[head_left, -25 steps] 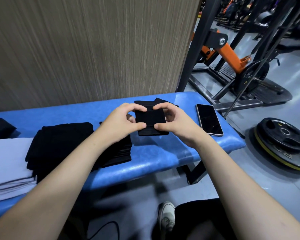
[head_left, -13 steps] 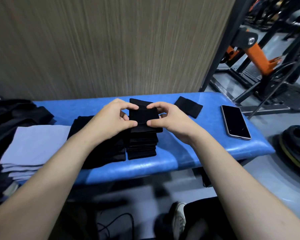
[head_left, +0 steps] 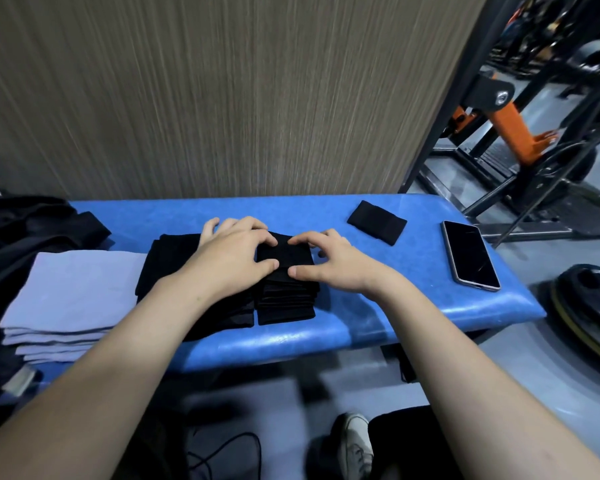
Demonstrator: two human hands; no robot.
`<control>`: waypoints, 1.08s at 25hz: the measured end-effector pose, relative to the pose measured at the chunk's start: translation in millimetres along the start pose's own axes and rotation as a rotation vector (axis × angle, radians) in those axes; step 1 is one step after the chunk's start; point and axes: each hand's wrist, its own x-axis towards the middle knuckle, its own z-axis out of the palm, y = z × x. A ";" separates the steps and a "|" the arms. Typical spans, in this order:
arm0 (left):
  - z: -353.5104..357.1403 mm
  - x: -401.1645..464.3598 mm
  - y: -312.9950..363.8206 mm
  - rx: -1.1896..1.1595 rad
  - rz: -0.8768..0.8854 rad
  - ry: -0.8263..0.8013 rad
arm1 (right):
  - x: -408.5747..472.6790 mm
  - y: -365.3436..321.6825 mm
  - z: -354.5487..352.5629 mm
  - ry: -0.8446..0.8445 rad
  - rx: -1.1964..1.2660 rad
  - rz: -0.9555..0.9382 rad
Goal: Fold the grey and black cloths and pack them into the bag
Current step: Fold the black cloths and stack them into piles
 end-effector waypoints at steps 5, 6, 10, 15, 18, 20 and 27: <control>-0.3 1.7 6.0 -0.063 0.025 0.078 | -11.9 12.5 -20.6 0.098 0.168 -0.048; -0.8 3.2 8.3 -0.078 0.032 0.099 | -12.2 17.8 -27.4 0.134 0.190 -0.040; 0.5 10.9 21.7 -0.137 0.072 0.184 | 4.5 60.4 -47.8 0.341 0.074 0.039; 8.1 24.8 42.8 -0.209 0.126 0.261 | 29.9 113.6 -57.5 0.659 -0.158 0.332; 13.8 33.9 54.2 -0.245 0.154 0.293 | 46.0 115.6 -54.4 0.735 -0.270 0.455; 16.9 37.9 58.9 -0.254 0.164 0.303 | 57.4 111.5 -49.7 0.739 -0.359 0.536; 17.6 34.3 55.3 -0.267 0.189 0.331 | 76.7 100.2 -45.2 0.788 -0.490 0.530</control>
